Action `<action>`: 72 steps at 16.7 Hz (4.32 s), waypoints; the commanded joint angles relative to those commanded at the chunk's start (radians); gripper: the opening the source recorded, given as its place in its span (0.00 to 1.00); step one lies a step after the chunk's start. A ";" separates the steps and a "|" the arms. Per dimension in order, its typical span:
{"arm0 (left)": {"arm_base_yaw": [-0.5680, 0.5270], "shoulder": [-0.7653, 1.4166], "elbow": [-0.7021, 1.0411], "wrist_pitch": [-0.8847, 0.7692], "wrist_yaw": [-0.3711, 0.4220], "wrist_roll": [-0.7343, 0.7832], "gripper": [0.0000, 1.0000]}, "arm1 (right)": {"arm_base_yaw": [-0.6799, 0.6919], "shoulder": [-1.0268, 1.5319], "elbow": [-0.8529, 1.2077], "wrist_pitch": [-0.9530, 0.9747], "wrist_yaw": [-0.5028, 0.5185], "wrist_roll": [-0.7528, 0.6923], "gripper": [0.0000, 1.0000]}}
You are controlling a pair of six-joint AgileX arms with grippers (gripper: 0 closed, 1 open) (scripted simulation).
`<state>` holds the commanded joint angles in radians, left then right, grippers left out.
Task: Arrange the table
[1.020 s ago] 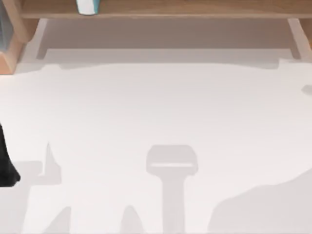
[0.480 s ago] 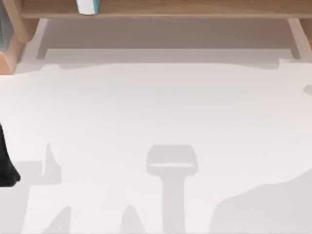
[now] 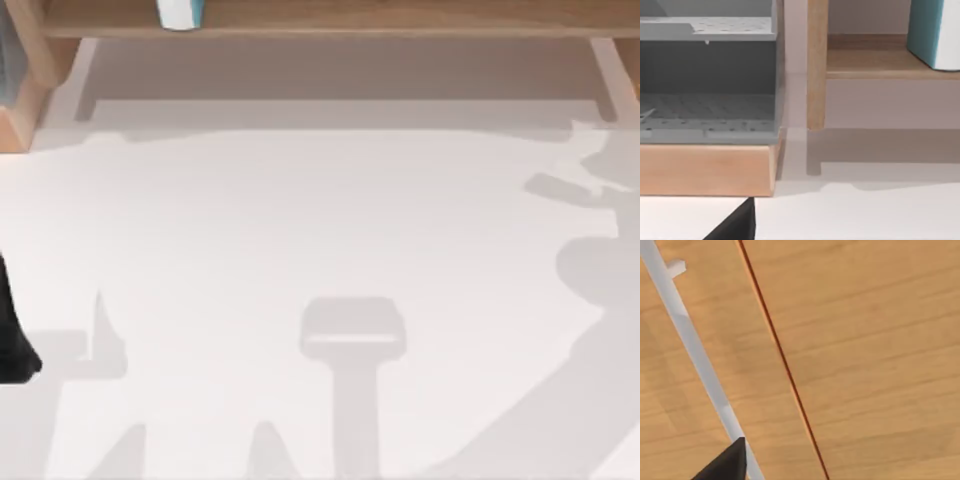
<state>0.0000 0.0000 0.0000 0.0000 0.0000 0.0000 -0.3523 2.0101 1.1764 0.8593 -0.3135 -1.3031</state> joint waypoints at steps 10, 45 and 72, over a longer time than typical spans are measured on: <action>0.000 0.000 0.000 0.000 0.000 0.000 1.00 | 0.158 -1.166 -0.537 -0.574 0.169 0.638 1.00; -0.241 1.392 0.796 0.601 -0.220 0.008 1.00 | 0.352 -2.010 -1.176 -0.859 0.313 1.303 1.00; -0.331 2.021 1.218 0.818 -0.290 0.006 0.85 | 0.352 -2.010 -1.176 -0.859 0.313 1.303 1.00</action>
<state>-0.3305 2.0205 1.2184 0.8183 -0.2902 0.0056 0.0000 0.0000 0.0000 0.0000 0.0000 0.0000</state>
